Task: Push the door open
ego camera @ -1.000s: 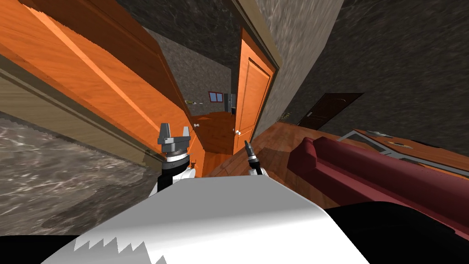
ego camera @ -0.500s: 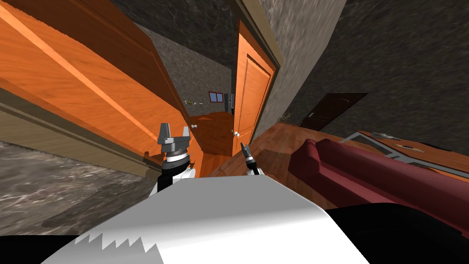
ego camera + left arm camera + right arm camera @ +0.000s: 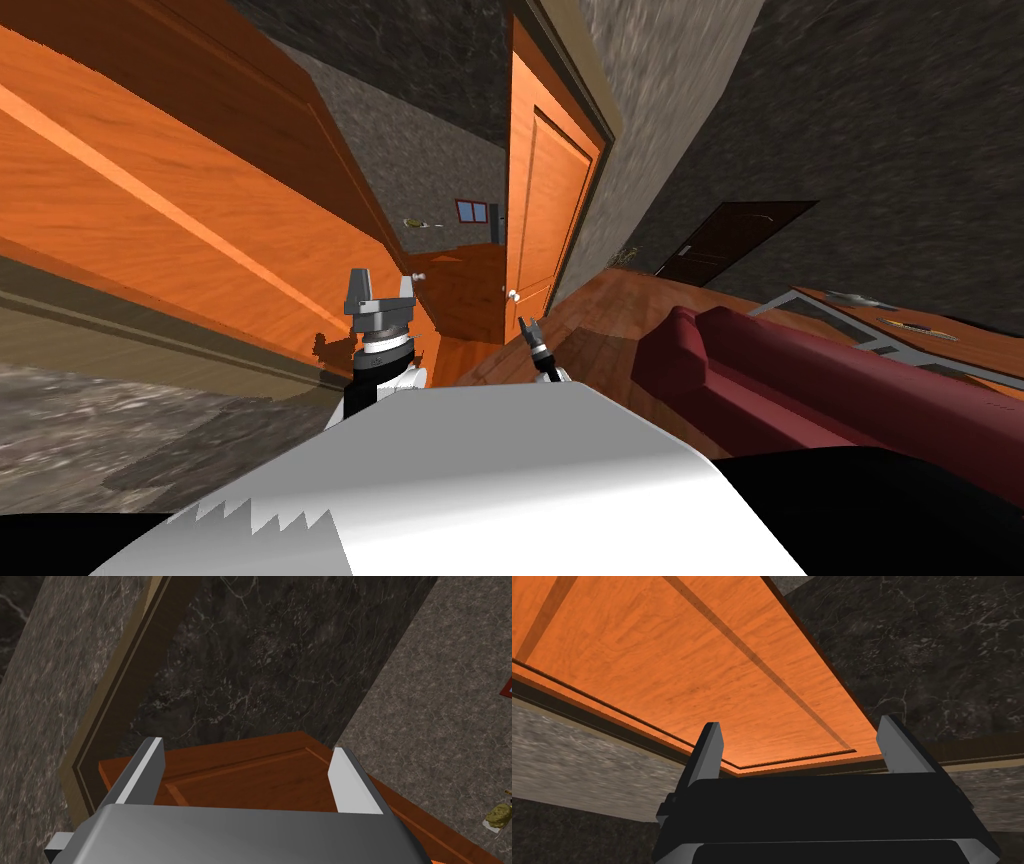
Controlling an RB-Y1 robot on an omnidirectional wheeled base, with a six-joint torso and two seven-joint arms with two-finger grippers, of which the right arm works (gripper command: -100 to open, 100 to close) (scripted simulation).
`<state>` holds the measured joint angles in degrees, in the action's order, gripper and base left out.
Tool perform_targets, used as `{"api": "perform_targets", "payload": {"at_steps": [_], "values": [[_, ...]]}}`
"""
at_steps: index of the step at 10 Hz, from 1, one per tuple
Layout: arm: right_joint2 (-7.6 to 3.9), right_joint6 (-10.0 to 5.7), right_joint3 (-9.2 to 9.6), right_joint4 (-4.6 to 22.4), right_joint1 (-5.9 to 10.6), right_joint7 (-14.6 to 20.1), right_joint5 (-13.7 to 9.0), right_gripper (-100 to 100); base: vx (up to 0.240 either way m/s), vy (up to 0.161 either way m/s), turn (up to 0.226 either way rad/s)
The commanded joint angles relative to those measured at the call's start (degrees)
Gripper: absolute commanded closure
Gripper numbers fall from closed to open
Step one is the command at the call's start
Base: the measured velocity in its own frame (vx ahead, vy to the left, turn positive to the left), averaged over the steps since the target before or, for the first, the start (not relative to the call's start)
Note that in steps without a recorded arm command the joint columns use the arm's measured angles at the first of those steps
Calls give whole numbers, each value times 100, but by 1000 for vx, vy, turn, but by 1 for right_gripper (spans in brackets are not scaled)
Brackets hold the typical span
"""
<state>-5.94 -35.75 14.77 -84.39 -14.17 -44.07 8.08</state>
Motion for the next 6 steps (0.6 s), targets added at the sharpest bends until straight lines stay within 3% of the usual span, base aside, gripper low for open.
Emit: {"api": "perform_targets", "payload": {"at_steps": [1, 6], "values": [[-25, -44, 102, 177, 47, -261, 6, -100, 117, -78, 18], [-58, -208, 384, 843, 283, -1004, 20, -100, 91, -86, 17]]}}
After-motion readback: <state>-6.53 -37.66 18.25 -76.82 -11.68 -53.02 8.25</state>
